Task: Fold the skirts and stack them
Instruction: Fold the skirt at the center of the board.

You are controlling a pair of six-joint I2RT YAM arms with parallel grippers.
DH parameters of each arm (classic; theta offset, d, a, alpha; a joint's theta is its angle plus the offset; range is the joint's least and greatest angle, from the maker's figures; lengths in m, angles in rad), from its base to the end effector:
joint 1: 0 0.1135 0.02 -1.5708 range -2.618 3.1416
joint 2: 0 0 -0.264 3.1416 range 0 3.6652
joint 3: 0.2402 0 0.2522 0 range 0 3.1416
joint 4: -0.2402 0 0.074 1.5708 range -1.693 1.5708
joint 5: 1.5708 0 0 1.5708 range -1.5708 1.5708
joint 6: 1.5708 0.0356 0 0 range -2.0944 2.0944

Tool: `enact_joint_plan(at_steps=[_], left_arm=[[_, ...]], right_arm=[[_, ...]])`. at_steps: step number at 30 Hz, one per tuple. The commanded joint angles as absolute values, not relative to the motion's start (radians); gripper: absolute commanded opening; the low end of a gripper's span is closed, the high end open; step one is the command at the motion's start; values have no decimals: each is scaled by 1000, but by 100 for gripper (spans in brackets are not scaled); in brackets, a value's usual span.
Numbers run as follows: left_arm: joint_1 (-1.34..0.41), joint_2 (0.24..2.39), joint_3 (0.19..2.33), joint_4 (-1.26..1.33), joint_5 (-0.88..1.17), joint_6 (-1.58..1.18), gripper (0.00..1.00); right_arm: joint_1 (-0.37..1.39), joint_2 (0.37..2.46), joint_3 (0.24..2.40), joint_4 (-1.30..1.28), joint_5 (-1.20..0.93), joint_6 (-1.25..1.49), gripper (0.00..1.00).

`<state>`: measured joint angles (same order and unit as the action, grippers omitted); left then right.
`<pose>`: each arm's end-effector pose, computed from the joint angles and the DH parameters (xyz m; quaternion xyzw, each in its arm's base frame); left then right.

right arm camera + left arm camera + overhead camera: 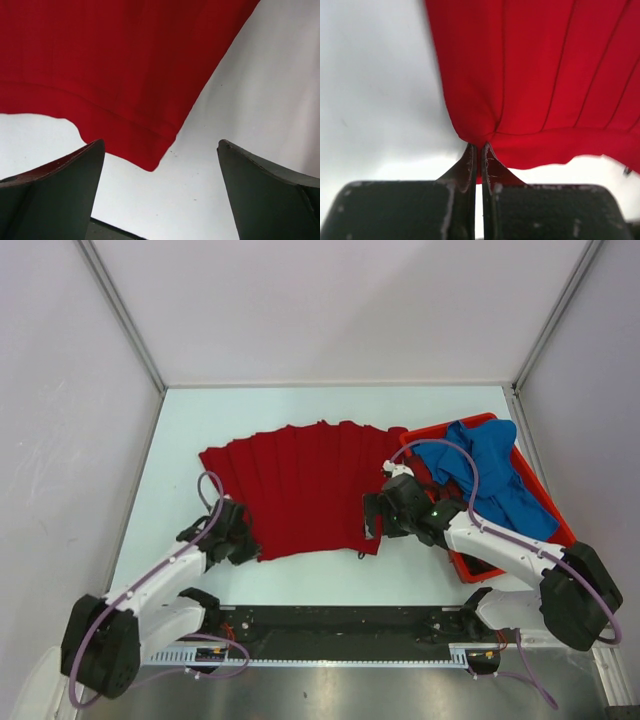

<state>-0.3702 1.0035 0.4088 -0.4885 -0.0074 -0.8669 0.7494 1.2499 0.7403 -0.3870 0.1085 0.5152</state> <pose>0.1549 -0.0598 0.1518 -0.2394 0.9404 -0.1370 0.1987 0.1843 0.1662 0.2114 -0.0923 0.9380 0.1539 0.2967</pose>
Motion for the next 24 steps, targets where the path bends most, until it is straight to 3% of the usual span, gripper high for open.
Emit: enact_joint_plan(at_steps=[1, 6, 9, 12, 14, 15, 16, 18, 22, 24], left_arm=[[-463, 921, 345, -689, 87, -965, 0], [-586, 870, 321, -746, 124, -1047, 0], [-649, 884, 305, -739, 156, -1077, 7], [-673, 879, 371, -814, 92, -1083, 37], [-678, 841, 438, -844, 34, -1071, 51], [-677, 822, 455, -845, 17, -1071, 72], [-678, 786, 469, -848, 3, -1071, 84], [-675, 762, 520, -873, -102, -1077, 98], [-644, 785, 607, -910, -328, -1069, 100], [-525, 801, 632, -826, -338, -1014, 100]], right_arm=[[744, 1213, 742, -368, 112, 428, 100], [745, 1189, 744, -382, 86, 376, 100], [749, 1163, 742, -385, 84, 345, 100], [782, 1138, 742, -359, 75, 312, 100], [822, 1134, 744, -321, 48, 284, 100], [837, 1134, 744, -305, 23, 282, 100], [851, 1134, 745, -270, 11, 281, 100], [900, 1138, 746, -226, -20, 281, 100], [1040, 1253, 767, -37, 40, 291, 100], [1095, 1314, 808, 30, 72, 298, 100]])
